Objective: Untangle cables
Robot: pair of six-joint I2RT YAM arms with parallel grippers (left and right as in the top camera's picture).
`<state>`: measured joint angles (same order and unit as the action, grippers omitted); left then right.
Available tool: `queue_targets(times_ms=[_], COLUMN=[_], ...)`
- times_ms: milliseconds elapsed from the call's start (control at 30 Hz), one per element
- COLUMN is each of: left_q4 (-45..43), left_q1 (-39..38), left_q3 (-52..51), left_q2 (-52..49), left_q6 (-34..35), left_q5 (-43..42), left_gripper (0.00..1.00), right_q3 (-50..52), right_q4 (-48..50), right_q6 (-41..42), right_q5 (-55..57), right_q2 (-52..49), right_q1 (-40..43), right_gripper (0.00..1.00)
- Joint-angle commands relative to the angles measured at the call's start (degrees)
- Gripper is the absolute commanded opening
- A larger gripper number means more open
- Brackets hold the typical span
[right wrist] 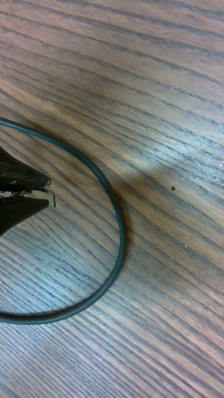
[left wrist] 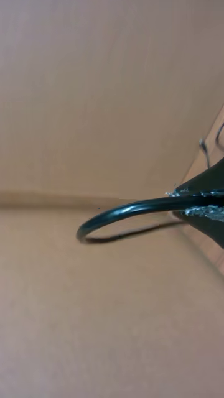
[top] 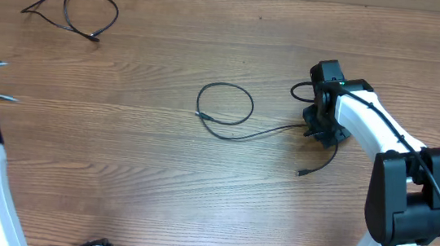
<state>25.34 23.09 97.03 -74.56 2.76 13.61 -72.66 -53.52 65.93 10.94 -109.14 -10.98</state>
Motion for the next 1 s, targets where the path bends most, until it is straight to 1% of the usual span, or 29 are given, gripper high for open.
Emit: queue_targets(times_ms=[0, 133, 300, 400, 500, 567, 600, 733, 800, 833, 867, 967], left_q4=[-2.05, -0.87, -0.24, 1.07, 3.63, 6.45, 8.37, 17.70, 22.99, 24.33, 25.09, 25.22], left_q1=[4.22, 5.86, 5.90, 6.25, 6.91, 7.37, 7.78, 10.05, 11.65, 12.26, 12.83, 13.81], left_q3=[2.03, 2.03, 2.03, 2.03, 2.03, 2.03, 2.03, 2.03, 2.01, 2.01, 2.01, 2.01], left_q2=[-2.91, -7.04, -12.07, -14.29, -15.89, -16.79, -17.33, -19.76, -21.66, -22.69, -23.89, -28.09], left_q6=[-1.01, 1.99, 6.60, 12.28, 14.10, 14.58, 16.17, 28.35, 35.76, 37.90, 39.17, 39.36], left_q5=[-4.74, -6.49, -15.52, -18.80, -21.94, -20.31, -17.81, -7.15, -2.86, -1.53, -0.98, -1.57], left_gripper=[0.04, 0.04, 0.04, 0.04, 0.04, 0.04, 0.04, 0.04, 0.04, 0.04, 0.04, 0.04], right_q3=[-0.04, -0.04, -0.04, -0.04, -0.04, -0.04, -0.04, -0.04, -0.04, -0.04, -0.04, -0.04], right_q4=[0.26, 0.26, 0.24, 0.22, 0.24, 0.24, 0.22, 0.35, 0.48, 0.48, 0.46, 0.04], right_q6=[-0.44, -0.42, -0.44, -0.44, -0.42, -0.42, -0.44, -0.44, -0.44, -0.44, -0.44, -0.44], right_q5=[1.03, 1.03, 1.03, 1.03, 0.98, 0.98, 0.98, 1.05, 1.03, 1.03, 1.01, 1.01], right_q2=[-0.31, -0.31, -0.33, -0.57, -1.14, -1.57, -1.70, -1.95, -1.95, -1.95, -1.95, -1.95], right_q1=[-0.31, -0.31, -0.31, -0.31, -0.31, -0.31, -0.31, -0.31, -0.31, -0.31, -0.31, -0.31], right_gripper=[0.04, 0.04, 0.04, 0.04, 0.04, 0.04, 0.04, 0.04, 0.04, 0.04, 0.04, 0.04])
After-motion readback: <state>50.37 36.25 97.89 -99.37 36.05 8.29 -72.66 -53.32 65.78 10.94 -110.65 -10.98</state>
